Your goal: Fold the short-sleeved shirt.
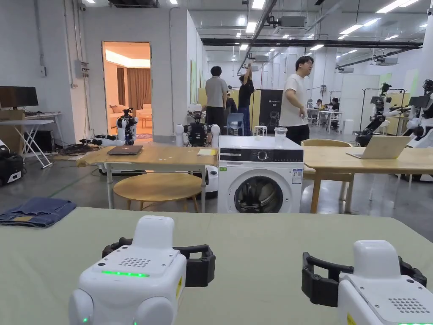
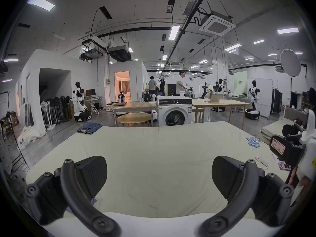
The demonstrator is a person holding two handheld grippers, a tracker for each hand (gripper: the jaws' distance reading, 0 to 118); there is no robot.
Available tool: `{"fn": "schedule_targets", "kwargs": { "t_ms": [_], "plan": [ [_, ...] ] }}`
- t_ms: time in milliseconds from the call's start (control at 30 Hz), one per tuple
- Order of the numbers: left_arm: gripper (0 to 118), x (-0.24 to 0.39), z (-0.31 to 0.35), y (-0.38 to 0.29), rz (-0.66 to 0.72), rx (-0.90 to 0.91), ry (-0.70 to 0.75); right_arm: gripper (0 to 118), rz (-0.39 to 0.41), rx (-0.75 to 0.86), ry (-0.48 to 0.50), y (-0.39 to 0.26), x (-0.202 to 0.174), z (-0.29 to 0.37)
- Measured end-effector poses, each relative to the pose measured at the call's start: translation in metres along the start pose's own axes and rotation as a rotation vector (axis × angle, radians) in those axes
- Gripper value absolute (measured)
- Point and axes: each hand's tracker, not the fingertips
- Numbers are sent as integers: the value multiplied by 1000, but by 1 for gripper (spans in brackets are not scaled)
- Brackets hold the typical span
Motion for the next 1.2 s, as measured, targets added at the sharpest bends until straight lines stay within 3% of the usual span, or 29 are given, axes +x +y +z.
{"fn": "schedule_targets", "kwargs": {
  "t_ms": [200,333,467,967,1200],
  "plan": [
    [118,-1,0,1,2,-32,-24,117,-2,1,5,1,-1,1],
    [118,2,1,-2,-39,26,66,117,-1,-2,8,1,-2,2],
    [118,-2,2,0,28,-3,21,117,3,0,11,1,-3,3],
    [118,5,6,-8,-77,75,27,117,1,13,20,2,-3,4],
    [118,4,7,-9,-62,87,23,117,6,14,26,3,-7,4]
  ]
}}
